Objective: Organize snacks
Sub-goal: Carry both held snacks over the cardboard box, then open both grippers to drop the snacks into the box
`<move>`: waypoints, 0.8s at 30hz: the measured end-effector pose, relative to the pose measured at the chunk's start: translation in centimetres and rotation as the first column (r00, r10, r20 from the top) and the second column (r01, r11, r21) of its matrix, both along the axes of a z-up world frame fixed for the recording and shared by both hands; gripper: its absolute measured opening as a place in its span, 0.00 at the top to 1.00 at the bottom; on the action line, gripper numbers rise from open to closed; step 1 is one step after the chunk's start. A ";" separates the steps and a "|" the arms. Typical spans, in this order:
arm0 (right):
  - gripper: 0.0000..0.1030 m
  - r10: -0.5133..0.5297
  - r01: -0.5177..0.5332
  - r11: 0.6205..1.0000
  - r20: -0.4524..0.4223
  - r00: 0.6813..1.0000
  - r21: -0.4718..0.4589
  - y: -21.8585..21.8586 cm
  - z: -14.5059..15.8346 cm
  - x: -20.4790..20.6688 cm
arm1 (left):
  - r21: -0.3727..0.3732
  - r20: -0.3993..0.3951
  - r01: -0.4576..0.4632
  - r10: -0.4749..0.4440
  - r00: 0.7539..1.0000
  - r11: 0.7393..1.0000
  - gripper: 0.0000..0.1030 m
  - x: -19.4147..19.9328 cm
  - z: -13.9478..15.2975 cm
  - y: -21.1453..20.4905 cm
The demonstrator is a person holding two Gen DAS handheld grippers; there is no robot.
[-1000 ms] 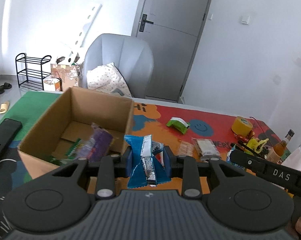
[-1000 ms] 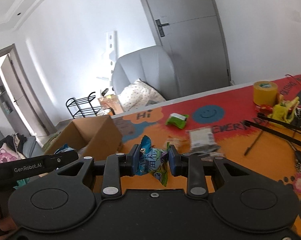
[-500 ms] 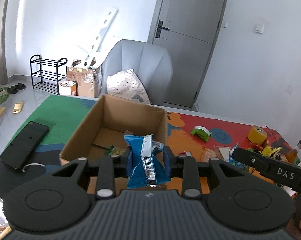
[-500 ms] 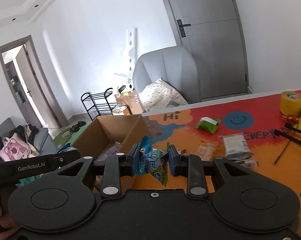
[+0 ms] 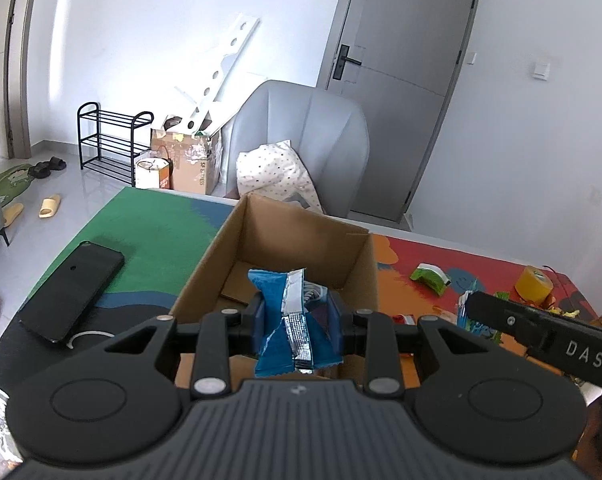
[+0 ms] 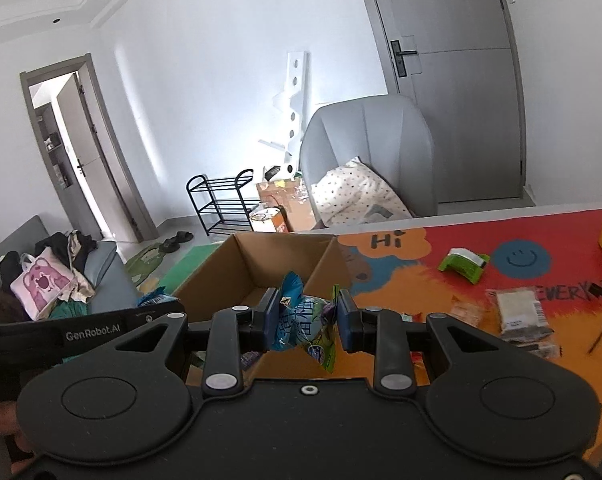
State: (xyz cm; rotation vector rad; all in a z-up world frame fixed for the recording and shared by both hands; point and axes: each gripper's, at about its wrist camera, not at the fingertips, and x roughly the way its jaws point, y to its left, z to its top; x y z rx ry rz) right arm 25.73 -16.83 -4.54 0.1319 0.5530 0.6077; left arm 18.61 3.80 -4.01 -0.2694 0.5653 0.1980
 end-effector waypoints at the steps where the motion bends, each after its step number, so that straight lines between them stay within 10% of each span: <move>1: 0.72 0.004 -0.004 1.000 0.000 1.000 0.001 0.2 0.0 0.1 | 0.000 -0.003 -0.003 0.003 1.000 1.000 0.71 0.1 0.0 0.2; 24: 0.72 0.097 -0.097 0.995 -0.045 0.994 0.012 4.6 -0.8 4.3 | -0.025 -0.036 -0.041 0.040 0.999 0.999 0.70 4.0 -1.0 3.1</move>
